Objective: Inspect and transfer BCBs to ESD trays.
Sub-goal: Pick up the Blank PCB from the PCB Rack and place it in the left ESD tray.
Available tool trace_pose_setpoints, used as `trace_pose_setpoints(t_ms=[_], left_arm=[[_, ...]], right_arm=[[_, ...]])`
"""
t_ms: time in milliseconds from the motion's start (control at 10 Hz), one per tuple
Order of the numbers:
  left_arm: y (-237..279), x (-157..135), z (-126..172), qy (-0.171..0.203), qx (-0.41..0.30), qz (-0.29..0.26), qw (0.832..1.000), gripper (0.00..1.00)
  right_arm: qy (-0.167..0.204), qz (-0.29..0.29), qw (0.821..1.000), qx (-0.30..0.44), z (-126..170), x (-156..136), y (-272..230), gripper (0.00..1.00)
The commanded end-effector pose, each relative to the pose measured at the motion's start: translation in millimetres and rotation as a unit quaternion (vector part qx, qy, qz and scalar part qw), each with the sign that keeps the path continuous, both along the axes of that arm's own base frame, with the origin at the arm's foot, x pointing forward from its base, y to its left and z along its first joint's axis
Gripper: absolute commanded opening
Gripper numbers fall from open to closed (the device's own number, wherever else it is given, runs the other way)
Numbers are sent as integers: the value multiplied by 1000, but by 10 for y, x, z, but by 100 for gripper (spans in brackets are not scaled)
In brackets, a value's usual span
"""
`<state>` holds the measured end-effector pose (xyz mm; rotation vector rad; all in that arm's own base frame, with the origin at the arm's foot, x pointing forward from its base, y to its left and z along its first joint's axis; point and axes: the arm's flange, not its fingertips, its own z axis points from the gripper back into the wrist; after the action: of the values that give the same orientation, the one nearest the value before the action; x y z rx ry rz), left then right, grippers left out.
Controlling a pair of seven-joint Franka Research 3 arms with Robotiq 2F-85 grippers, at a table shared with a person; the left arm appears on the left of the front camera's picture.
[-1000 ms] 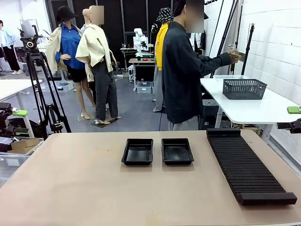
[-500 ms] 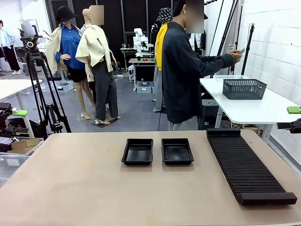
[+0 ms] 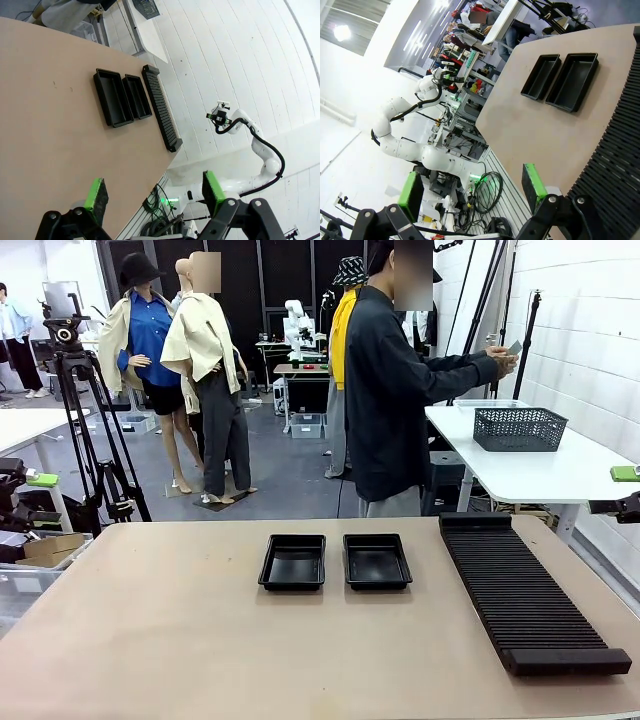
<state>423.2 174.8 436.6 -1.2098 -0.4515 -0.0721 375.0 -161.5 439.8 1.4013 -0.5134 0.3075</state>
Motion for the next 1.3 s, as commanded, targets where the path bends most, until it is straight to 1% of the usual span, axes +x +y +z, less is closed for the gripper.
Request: trace_pose_setpoints(t_ms=[0,1200], left_arm=[[12,-17,20,3,-8,-2,1000,100],[12,-17,20,3,-8,-2,1000,100]], right_arm=[[2,-1,1000,2,-4,-5,4,100],[2,-1,1000,2,-4,-5,4,100]])
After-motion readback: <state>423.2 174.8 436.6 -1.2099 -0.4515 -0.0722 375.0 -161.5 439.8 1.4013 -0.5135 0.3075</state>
